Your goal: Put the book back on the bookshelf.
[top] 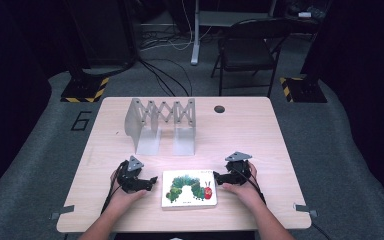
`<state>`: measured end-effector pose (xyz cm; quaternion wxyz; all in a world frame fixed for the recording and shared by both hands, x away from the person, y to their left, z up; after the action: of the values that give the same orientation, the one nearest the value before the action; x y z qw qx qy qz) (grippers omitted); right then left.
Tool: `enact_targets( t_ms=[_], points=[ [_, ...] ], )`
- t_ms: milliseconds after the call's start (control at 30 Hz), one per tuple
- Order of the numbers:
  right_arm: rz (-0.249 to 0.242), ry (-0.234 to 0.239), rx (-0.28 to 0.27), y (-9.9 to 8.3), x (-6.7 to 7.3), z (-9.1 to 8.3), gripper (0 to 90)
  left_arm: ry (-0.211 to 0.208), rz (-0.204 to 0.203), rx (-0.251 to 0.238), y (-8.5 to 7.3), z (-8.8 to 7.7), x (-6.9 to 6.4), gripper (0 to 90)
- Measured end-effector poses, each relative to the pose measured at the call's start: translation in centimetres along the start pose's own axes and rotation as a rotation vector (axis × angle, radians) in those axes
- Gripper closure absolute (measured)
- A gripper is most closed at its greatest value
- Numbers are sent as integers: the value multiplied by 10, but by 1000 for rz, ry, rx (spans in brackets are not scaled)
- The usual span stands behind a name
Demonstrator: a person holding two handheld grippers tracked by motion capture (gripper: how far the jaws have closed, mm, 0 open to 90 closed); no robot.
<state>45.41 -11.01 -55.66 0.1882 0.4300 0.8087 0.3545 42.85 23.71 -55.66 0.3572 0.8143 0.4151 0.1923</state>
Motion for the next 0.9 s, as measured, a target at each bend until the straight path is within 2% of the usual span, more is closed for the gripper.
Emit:
enact_targets(
  t_ms=[267,467,500,667,700,800,867,900],
  points=[
    [3,0,2,-1,-1,-1,103,10,-1,2,1,1,0,141],
    [9,-9,-5,-1,0,-1,121,22,-25,12,0,-2,-2,142],
    [4,-9,-5,0,-1,-1,136,30,-33,-8,0,-1,-2,145],
    [15,-9,-6,0,0,-1,148,24,-27,-6,-1,-2,-2,156],
    [4,-10,-5,1,-1,-1,152,24,-26,-7,-1,-1,-2,156],
    [13,-11,12,1,1,-2,163,22,-19,3,0,-2,-2,158],
    [22,-12,10,1,1,-3,191,16,-28,-1,1,0,-2,163],
    [4,1,17,0,-1,-6,237,19,-39,1,4,2,-2,168]
  ],
)
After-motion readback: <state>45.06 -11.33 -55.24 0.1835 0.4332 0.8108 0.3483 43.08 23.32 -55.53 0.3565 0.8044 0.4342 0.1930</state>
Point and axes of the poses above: each handheld gripper's, and its own axes: z roughly forward along the jaws, y roughly out of its top, x roughly to its left, the point moved 4 cm from there along z, roughly forward along the jaws
